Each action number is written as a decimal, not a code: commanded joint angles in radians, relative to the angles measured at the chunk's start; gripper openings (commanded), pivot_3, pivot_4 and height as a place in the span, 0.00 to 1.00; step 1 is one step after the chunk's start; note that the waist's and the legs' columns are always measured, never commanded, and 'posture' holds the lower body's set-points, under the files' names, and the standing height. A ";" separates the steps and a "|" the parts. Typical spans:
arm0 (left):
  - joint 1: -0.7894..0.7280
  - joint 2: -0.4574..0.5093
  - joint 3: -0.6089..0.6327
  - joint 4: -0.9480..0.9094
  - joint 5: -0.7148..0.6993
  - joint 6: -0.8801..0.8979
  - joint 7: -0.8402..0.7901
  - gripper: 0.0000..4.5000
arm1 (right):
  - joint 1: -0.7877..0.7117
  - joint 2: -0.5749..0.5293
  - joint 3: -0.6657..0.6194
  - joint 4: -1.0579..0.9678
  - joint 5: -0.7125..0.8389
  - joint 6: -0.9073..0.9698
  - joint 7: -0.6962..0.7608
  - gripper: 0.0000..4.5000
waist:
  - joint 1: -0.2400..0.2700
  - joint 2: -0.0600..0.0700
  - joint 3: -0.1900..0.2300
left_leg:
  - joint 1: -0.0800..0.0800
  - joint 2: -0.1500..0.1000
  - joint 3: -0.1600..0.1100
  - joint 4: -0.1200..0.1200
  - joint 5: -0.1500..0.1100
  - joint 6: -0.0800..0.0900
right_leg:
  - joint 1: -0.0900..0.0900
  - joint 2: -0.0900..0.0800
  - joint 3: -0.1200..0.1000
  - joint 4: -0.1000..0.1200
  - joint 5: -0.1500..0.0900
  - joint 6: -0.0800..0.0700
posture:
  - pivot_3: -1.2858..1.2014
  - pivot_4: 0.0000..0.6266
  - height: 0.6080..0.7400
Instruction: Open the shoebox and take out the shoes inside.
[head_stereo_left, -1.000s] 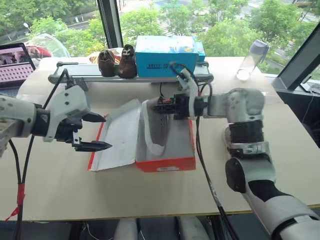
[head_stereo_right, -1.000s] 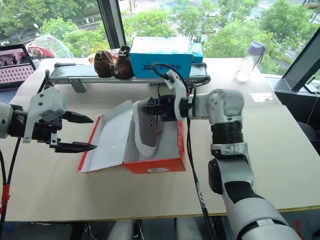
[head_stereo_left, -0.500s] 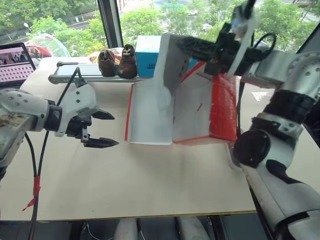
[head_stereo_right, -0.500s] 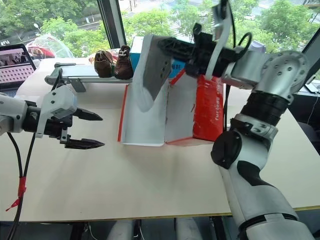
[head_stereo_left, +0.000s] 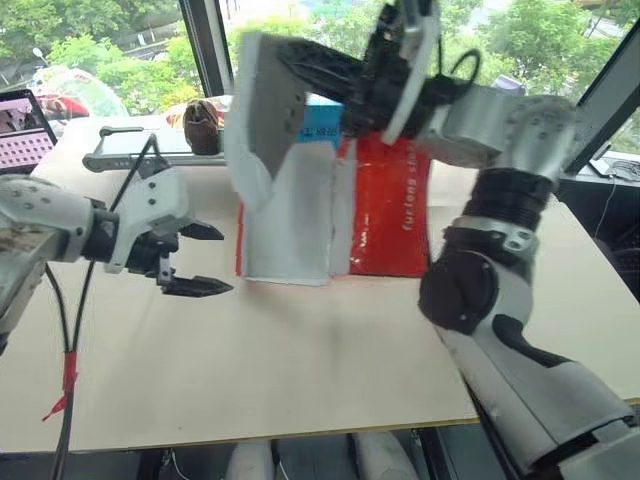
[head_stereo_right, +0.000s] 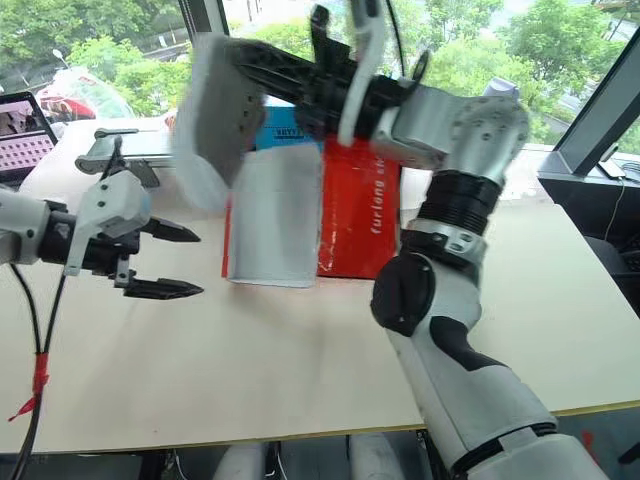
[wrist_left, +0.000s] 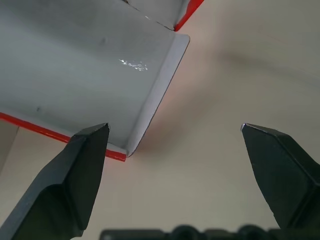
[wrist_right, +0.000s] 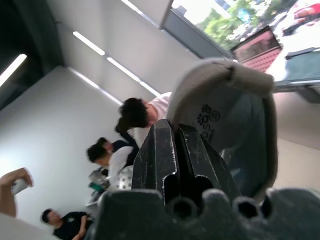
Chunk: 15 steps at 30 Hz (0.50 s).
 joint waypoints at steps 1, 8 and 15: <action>0.030 0.034 0.081 -0.054 -0.022 0.032 0.018 1.00 | -0.073 0.025 -0.010 0.014 0.112 -0.066 0.019 0.01 | 0.002 0.000 0.000 | 0.000 0.000 0.000 0.000 0.000 0.000 | 0.000 0.000 0.000 0.000 0.000 0.000 | 0.52 0.24 1.00; 0.062 0.038 0.108 -0.075 -0.032 0.047 0.037 1.00 | -0.130 -0.016 -0.083 0.156 0.268 -0.204 0.015 0.01 | 0.014 -0.001 0.000 | -0.001 0.000 -0.002 0.001 0.000 0.000 | 0.003 -0.001 -0.003 -0.003 0.000 0.000 | 0.52 0.24 1.00; 0.035 0.031 0.083 -0.067 -0.035 0.041 0.039 1.00 | -0.018 0.022 0.055 0.208 0.202 -0.315 0.002 0.01 | -0.004 -0.001 0.000 | 0.000 0.000 -0.002 -0.001 0.000 0.000 | 0.002 0.000 -0.002 -0.003 0.001 0.000 | 0.52 0.24 1.00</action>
